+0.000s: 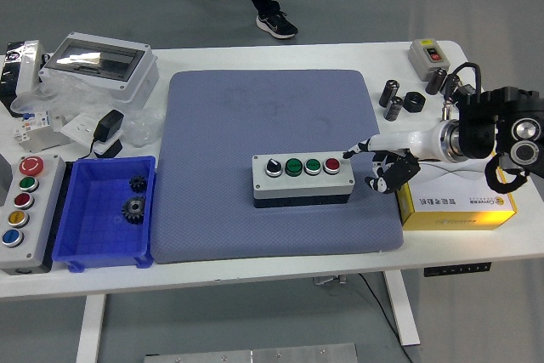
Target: Pick up the button,place it on the desk,press the button,press the button
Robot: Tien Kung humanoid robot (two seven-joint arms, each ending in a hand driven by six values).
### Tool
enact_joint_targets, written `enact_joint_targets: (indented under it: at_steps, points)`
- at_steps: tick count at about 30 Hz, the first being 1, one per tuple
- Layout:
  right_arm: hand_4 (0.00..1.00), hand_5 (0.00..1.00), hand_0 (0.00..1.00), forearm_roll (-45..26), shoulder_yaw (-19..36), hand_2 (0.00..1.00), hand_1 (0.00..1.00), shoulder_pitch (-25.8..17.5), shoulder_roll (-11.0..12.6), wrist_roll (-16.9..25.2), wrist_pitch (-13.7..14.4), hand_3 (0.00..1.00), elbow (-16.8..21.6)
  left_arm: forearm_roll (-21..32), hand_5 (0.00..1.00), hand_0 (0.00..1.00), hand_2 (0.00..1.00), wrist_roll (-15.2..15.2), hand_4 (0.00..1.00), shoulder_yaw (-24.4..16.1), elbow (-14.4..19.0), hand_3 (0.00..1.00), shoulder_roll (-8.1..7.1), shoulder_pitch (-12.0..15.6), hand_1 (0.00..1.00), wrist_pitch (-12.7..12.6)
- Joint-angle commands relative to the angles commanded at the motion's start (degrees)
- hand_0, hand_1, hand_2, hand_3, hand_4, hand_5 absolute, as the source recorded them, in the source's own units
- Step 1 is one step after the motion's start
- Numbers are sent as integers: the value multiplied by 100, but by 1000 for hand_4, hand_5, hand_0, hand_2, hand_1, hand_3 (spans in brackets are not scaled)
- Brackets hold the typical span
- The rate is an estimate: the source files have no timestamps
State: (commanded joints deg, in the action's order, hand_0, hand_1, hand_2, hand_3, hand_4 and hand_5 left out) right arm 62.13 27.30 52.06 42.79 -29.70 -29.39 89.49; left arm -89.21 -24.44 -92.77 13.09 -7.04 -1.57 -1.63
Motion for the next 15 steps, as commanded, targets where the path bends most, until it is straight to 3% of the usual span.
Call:
enact_joint_targets:
  at_steps: [15]
  points:
    - [307, 2, 2, 2, -252, 273, 112, 74, -274, 19, 25, 998, -3, 3, 187, 667, 553, -1, 606, 2, 0, 592, 14, -2, 629, -2]
